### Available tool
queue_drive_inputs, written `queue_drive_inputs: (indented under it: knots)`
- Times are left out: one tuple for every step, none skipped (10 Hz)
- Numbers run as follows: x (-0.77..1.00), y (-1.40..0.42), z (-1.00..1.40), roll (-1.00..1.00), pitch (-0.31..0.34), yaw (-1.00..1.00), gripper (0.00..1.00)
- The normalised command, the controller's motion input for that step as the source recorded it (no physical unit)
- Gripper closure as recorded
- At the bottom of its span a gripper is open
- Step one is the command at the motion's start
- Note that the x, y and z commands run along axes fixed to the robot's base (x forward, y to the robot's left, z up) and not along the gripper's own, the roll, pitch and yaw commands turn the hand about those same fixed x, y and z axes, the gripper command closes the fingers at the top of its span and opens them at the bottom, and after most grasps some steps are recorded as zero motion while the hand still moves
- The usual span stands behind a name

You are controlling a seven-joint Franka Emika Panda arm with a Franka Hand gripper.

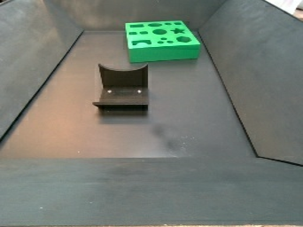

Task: Pick up the round object. Move up. Place the round object on the fixture. Regrasp the round object. Move to above the board. Insert the round object.
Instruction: Insert the round object.

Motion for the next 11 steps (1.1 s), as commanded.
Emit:
queue_drive_inputs:
  knots:
    - [0.00,-0.33,-0.59,-0.12,-0.041,0.02,1.00]
    - [0.00,-0.36,-0.74,-0.14,-0.053,0.00,1.00]
    - [0.00,-0.32,-0.73,-0.15,-0.070,0.01,1.00]
    - [0.00,-0.29,-0.76,-0.14,-0.076,0.01,1.00]
    - [0.00,-0.20,-0.80,-0.12,-0.090,0.01,1.00]
    - [0.04,-0.18,-0.80,-0.10,-0.084,0.01,1.00]
    - [0.04,-0.19,-0.81,-0.08,-0.084,0.01,1.00]
    - [0.06,-0.20,-0.78,-0.06,-0.087,0.00,1.00]
    - [0.09,-0.15,-0.49,-0.05,-0.034,0.03,1.00]
    - [0.00,-0.04,-0.07,0.00,-0.001,0.00,1.00]
    - [0.00,-0.13,-0.36,0.00,-0.084,0.00,1.00]
